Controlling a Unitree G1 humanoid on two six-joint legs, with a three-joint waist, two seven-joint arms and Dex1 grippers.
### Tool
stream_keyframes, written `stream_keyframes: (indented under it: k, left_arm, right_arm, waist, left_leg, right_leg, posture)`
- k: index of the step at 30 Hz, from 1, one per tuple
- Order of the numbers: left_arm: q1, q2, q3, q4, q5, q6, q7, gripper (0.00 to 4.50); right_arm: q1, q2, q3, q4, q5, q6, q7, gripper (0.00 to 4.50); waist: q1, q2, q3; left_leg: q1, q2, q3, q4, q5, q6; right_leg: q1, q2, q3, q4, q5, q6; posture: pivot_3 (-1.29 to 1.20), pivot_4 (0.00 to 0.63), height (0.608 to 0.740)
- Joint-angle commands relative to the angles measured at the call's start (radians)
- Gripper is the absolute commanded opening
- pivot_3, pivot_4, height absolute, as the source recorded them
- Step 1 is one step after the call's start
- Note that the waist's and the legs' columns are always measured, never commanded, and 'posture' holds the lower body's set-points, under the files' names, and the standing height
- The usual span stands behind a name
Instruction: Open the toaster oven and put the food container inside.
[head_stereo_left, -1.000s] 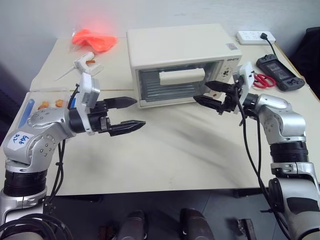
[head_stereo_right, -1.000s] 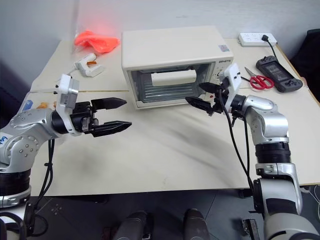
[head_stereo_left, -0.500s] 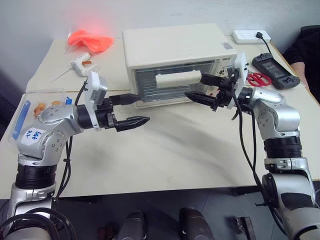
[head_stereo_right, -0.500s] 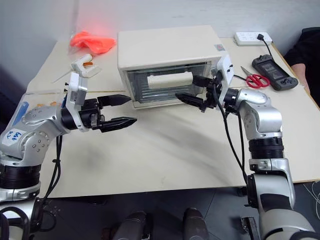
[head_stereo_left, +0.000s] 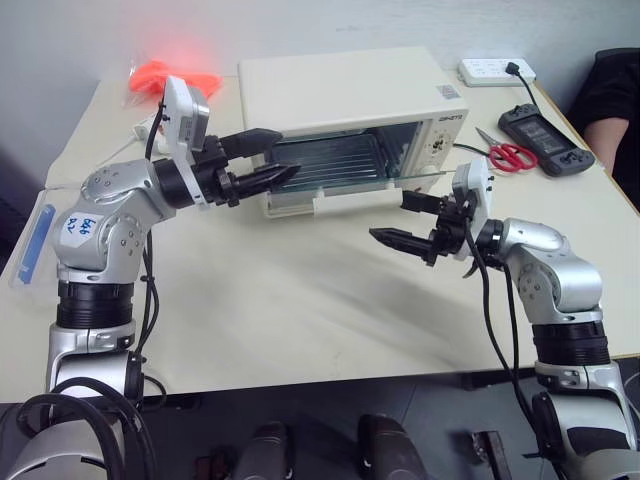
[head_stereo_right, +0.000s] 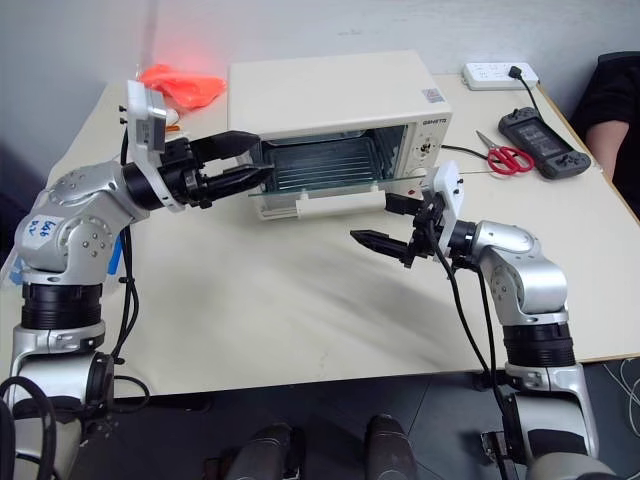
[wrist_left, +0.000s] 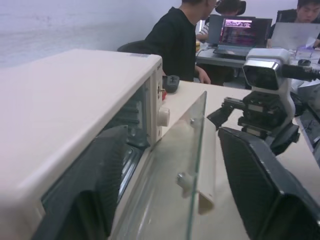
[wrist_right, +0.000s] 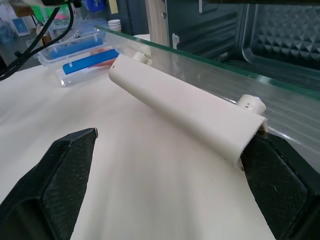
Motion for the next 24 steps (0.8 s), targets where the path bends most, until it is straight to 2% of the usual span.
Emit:
stream_keyframes:
  k: [1, 5, 7, 10, 15, 24]
  left_arm:
    - [-0.036, -0.002, -0.065, 0.091, 0.135, -0.151, -0.02, 1.85]
    - [-0.044, -0.013, -0.134, 0.187, 0.252, -0.29, -0.046, 0.54]
    - [-0.046, -0.019, -0.154, 0.224, 0.287, -0.338, -0.068, 0.04]
    - [-0.047, -0.03, -0.182, 0.263, 0.332, -0.377, -0.084, 0.04]
    - [-0.048, -0.068, -0.158, 0.275, 0.322, -0.372, -0.084, 0.04]
    - [-0.002, -0.075, -0.17, 0.192, 0.316, -0.312, -0.121, 0.04]
  right_arm:
    - [0.001, 0.017, 0.005, -0.039, 0.008, -0.017, -0.014, 4.5]
    - [0.003, 0.019, 0.001, -0.044, 0.014, -0.015, -0.023, 4.5]
    - [0.005, 0.018, -0.002, -0.045, 0.018, -0.014, -0.025, 4.5]
    - [0.008, 0.013, -0.009, -0.047, 0.022, -0.012, -0.029, 4.5]
    - [0.042, -0.03, -0.036, -0.076, 0.021, 0.011, -0.045, 4.5]
    - [0.243, -0.275, -0.185, -0.242, 0.109, 0.129, 0.017, 4.5]
  waist:
    - [0.0, 0.0, 0.0]
    - [0.002, 0.0, 0.0]
    - [0.003, 0.0, 0.0]
    - [0.003, 0.0, 0.0]
    - [0.005, 0.0, 0.0]
    - [0.034, -0.001, 0.001]
  left_leg:
    - [0.0, 0.0, 0.0, 0.0, 0.0, 0.0]
    - [0.0, 0.0, 0.002, 0.001, 0.0, 0.0]
    - [-0.001, 0.0, 0.002, 0.001, 0.0, 0.0]
    - [-0.001, 0.0, 0.003, 0.001, 0.0, 0.0]
    - [-0.001, 0.0, 0.002, 0.001, 0.0, 0.0]
    - [-0.003, -0.001, 0.004, 0.002, 0.0, 0.0]
  right_leg:
    - [0.0, 0.0, 0.0, 0.0, 0.0, 0.0]
    - [0.0, 0.0, 0.0, 0.001, 0.0, 0.0]
    - [0.0, 0.0, -0.001, 0.0, 0.0, 0.0]
    - [0.0, 0.0, -0.001, 0.0, 0.0, 0.0]
    - [0.0, 0.0, -0.001, 0.0, 0.0, 0.0]
    - [0.001, 0.0, -0.002, 0.0, 0.0, 0.0]
  posture:
    - [0.0, 0.15, 0.74]
    - [0.0, 0.15, 0.74]
    - [0.0, 0.15, 0.74]
    - [0.0, 0.15, 0.74]
    - [0.0, 0.15, 0.74]
    - [0.0, 0.15, 0.74]
